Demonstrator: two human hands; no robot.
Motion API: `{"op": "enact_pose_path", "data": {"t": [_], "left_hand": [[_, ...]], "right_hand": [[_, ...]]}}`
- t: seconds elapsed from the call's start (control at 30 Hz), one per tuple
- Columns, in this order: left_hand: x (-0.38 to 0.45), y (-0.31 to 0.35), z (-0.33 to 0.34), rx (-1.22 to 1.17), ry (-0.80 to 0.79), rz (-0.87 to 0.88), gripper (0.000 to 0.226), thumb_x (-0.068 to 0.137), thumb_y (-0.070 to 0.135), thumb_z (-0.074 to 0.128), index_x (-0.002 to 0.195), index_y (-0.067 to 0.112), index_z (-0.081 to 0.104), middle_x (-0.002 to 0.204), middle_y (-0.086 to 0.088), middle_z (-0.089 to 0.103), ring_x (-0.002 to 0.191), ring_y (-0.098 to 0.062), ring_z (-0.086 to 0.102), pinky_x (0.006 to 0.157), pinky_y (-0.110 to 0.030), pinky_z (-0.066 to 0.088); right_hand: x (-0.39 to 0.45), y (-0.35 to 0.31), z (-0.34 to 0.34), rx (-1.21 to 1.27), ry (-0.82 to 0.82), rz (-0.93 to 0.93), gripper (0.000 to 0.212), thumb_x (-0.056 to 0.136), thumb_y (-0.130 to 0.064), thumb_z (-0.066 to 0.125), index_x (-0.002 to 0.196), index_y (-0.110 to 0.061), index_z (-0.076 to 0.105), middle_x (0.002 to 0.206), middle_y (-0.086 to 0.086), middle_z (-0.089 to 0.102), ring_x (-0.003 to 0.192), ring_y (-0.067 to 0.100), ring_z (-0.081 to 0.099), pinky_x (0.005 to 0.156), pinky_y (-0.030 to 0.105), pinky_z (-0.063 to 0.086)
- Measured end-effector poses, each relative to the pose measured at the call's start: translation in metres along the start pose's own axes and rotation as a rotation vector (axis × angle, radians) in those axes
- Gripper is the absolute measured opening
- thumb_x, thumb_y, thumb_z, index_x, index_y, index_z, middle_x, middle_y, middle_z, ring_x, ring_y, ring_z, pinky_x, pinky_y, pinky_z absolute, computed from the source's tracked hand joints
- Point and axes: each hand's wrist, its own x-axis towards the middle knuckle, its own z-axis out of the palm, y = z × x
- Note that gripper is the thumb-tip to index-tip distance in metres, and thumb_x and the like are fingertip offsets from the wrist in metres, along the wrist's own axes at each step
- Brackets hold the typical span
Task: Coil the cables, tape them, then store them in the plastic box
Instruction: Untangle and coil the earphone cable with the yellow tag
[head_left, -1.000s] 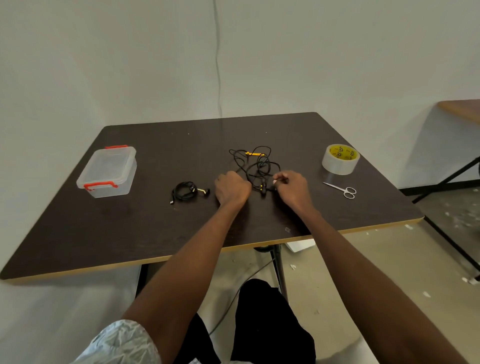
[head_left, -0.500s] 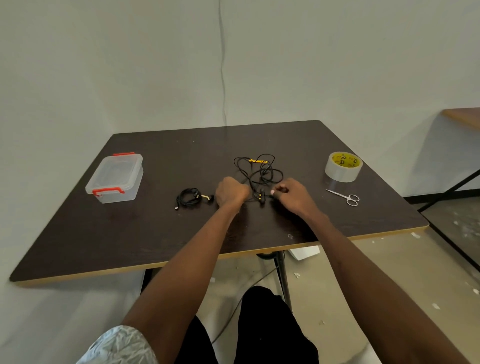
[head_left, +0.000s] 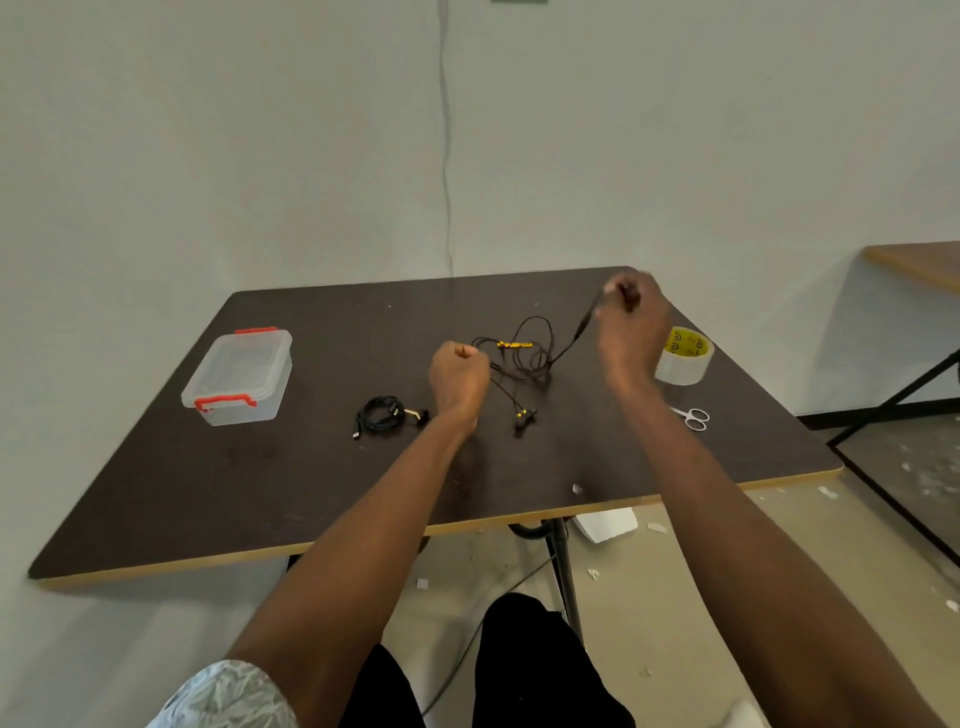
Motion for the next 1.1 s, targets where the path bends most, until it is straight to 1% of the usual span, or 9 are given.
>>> {"op": "enact_pose_path", "data": {"t": [0.1,0.23,0.4,0.53,0.63,0.7,0.8,1.0,1.1], "left_hand": [[0.002,0.049,-0.008,-0.287,-0.335,-0.125,0.019,0.089,0.02,0.059,0.074,0.009,0.058,0.065,-0.008,0.06,0.044,-0.013,0.055,0.043,-0.021,0.043],[0.009,0.113,-0.034,-0.422,-0.804,-0.273,0.055,0.095,0.052,0.048,0.088,0.0,0.065,0.079,-0.014,0.072,0.069,-0.023,0.072,0.059,-0.029,0.059],[0.017,0.138,-0.052,-0.287,-0.729,-0.145,0.011,0.093,0.004,0.052,0.09,-0.001,0.061,0.076,-0.014,0.069,0.065,-0.022,0.068,0.057,-0.03,0.06],[0.026,0.151,-0.067,-0.232,-0.688,-0.1,0.017,0.097,0.005,0.047,0.092,-0.002,0.062,0.06,-0.002,0.058,0.039,-0.005,0.049,0.036,-0.017,0.04],[0.026,0.164,-0.082,-0.291,-0.874,-0.065,0.022,0.099,0.01,0.045,0.095,0.0,0.064,0.055,0.005,0.037,0.031,-0.002,0.023,0.033,-0.016,0.014],[0.03,0.17,-0.09,-0.519,-0.845,-0.018,0.02,0.099,0.012,0.045,0.093,0.002,0.062,0.05,0.007,0.033,0.03,-0.003,0.019,0.035,-0.019,0.01],[0.044,0.171,-0.105,-0.848,-0.647,0.043,0.021,0.1,0.015,0.044,0.087,0.007,0.059,0.048,0.006,0.031,0.031,-0.006,0.02,0.034,-0.021,0.013],[0.051,0.16,-0.133,0.015,-0.705,0.049,0.018,0.1,0.003,0.042,0.11,-0.004,0.056,0.075,-0.014,0.068,0.06,-0.02,0.066,0.053,-0.025,0.052],[0.05,0.154,-0.124,0.104,-0.757,-0.004,0.018,0.099,-0.002,0.042,0.111,-0.003,0.056,0.088,-0.017,0.07,0.074,-0.023,0.071,0.062,-0.029,0.059]], "right_hand": [[0.019,-0.051,0.006,0.052,-0.042,-0.229,0.016,0.086,-0.005,0.057,0.085,-0.019,0.065,0.082,0.001,0.067,0.073,0.013,0.062,0.069,0.018,0.048],[0.029,-0.099,0.017,-0.211,-0.64,-0.331,0.014,0.08,-0.005,0.064,0.082,-0.017,0.071,0.072,-0.007,0.068,0.063,0.007,0.063,0.066,0.023,0.05],[0.032,-0.109,0.009,-0.203,-1.059,-0.186,0.013,0.079,-0.01,0.074,0.091,-0.01,0.071,0.069,0.0,0.07,0.063,0.013,0.062,0.058,0.026,0.046],[0.037,-0.097,0.019,0.088,-0.727,-0.025,0.028,0.082,-0.004,0.07,0.108,-0.013,0.066,0.098,0.001,0.071,0.086,0.012,0.063,0.073,0.025,0.048],[0.033,-0.086,0.031,0.116,-0.967,0.08,0.055,0.08,-0.009,0.075,0.13,-0.013,0.054,0.108,0.005,0.068,0.104,0.017,0.062,0.093,0.028,0.046],[0.031,-0.085,0.033,0.166,-1.065,0.157,0.037,0.087,-0.007,0.068,0.122,0.001,0.06,0.085,0.011,0.068,0.079,0.023,0.064,0.079,0.028,0.053],[0.048,-0.088,0.034,0.015,-0.693,0.126,0.015,0.093,-0.007,0.057,0.098,0.0,0.069,0.065,0.003,0.055,0.059,0.016,0.048,0.054,0.024,0.046],[0.097,-0.108,0.023,0.21,-0.737,0.195,0.011,0.092,-0.017,0.063,0.097,-0.011,0.069,0.058,-0.004,0.038,0.043,0.009,0.025,0.042,0.022,0.018],[0.105,-0.115,0.03,-0.143,-0.766,0.105,0.006,0.083,-0.014,0.069,0.087,-0.01,0.067,0.061,-0.002,0.043,0.045,0.01,0.028,0.043,0.022,0.021]]}}
